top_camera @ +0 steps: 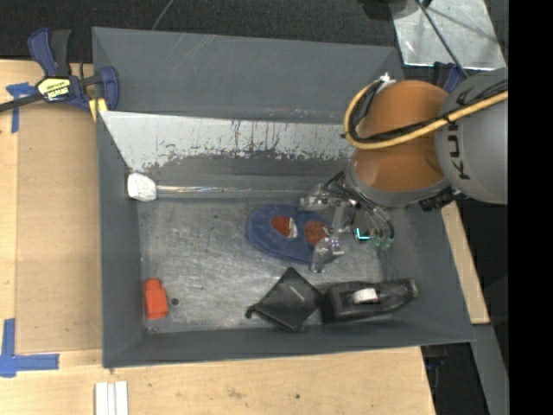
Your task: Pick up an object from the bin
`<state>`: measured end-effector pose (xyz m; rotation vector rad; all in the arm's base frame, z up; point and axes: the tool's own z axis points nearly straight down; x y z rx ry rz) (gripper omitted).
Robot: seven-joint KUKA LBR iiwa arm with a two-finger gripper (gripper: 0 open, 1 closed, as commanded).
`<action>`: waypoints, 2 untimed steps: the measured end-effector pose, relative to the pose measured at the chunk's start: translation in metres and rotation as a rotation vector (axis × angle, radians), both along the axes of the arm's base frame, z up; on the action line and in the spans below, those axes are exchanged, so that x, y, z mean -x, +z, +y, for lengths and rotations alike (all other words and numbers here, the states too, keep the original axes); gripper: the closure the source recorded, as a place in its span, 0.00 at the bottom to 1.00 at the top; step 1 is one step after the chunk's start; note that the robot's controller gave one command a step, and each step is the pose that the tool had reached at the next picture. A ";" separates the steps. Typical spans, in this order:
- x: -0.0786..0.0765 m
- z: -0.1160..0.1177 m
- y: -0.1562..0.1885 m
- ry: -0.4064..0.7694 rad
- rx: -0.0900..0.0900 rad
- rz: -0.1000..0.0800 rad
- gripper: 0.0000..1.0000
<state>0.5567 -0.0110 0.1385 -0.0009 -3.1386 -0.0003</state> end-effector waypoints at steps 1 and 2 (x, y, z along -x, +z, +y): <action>-0.037 -0.006 -0.064 -0.081 0.000 -0.002 0.00; -0.039 -0.006 -0.059 -0.079 0.001 -0.009 1.00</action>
Offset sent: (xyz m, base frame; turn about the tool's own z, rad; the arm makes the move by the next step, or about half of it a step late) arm 0.0363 -0.0058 -0.0645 0.0811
